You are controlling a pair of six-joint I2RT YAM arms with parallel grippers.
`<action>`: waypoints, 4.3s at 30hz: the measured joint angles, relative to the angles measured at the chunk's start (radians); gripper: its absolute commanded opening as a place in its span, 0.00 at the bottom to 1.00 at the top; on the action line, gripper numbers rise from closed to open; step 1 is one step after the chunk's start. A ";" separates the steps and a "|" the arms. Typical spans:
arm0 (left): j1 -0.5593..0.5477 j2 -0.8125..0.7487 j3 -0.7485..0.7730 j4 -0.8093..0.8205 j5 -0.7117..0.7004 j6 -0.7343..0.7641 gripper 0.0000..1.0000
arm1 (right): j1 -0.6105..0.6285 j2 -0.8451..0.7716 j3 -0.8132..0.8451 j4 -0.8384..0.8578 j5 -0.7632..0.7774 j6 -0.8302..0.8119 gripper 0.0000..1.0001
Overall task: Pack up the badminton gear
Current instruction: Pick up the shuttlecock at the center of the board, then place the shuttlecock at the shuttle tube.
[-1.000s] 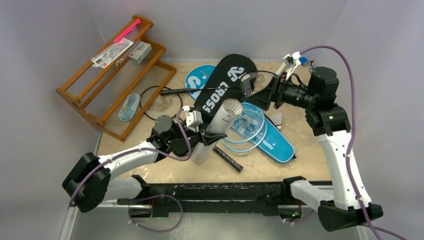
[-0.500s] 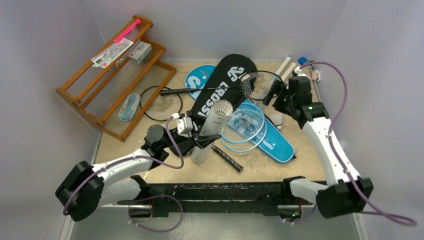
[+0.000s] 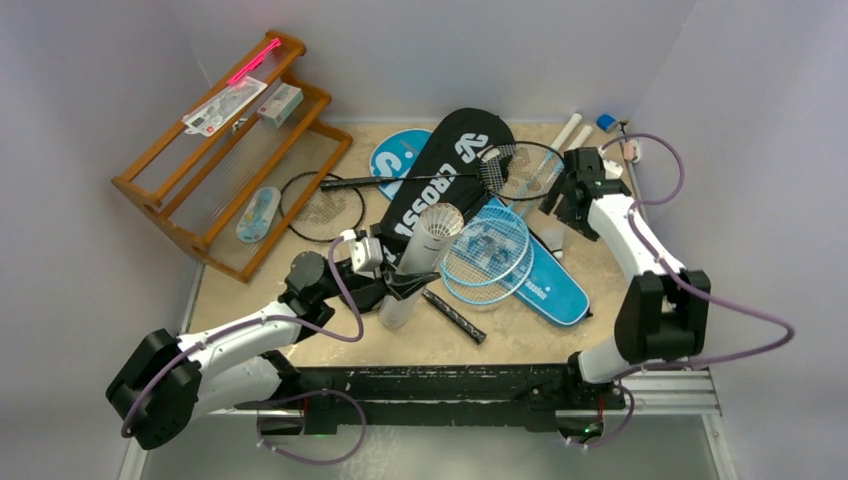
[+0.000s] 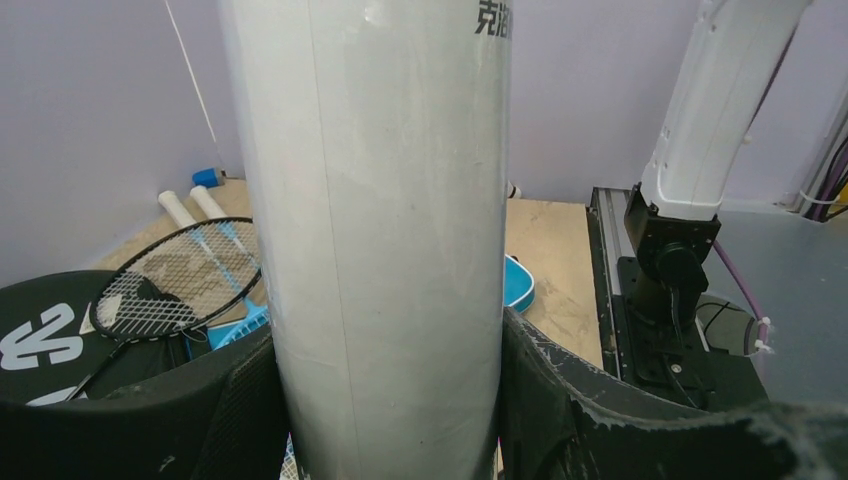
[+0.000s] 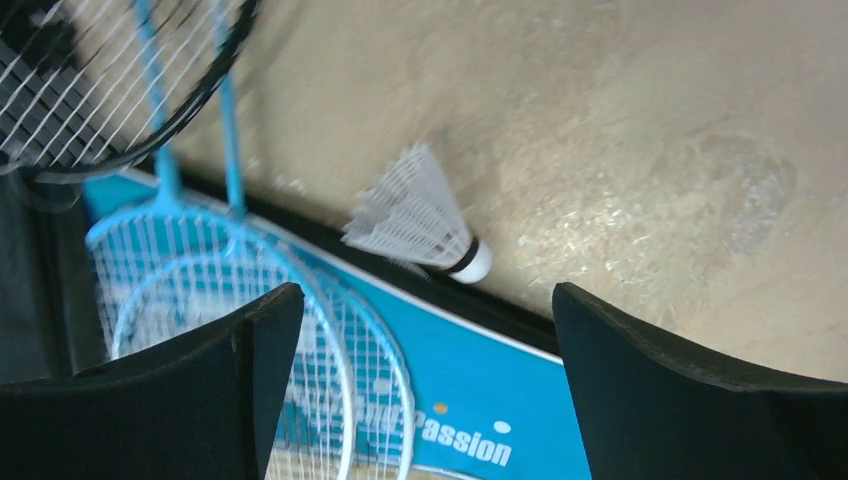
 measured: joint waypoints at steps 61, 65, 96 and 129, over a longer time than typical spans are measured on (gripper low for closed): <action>0.000 -0.014 0.016 -0.059 0.040 0.007 0.55 | -0.059 -0.375 0.224 0.064 -0.458 -0.152 0.00; 0.000 -0.002 0.021 -0.053 0.049 0.001 0.55 | -0.058 -0.451 0.279 0.143 -0.704 -0.166 0.00; 0.000 0.068 0.061 -0.033 0.087 -0.038 0.55 | 0.354 -0.338 0.270 0.252 -1.036 -0.212 0.56; 0.000 0.074 0.060 -0.035 0.104 -0.055 0.56 | 0.356 -0.402 0.113 0.176 -0.945 -0.309 0.69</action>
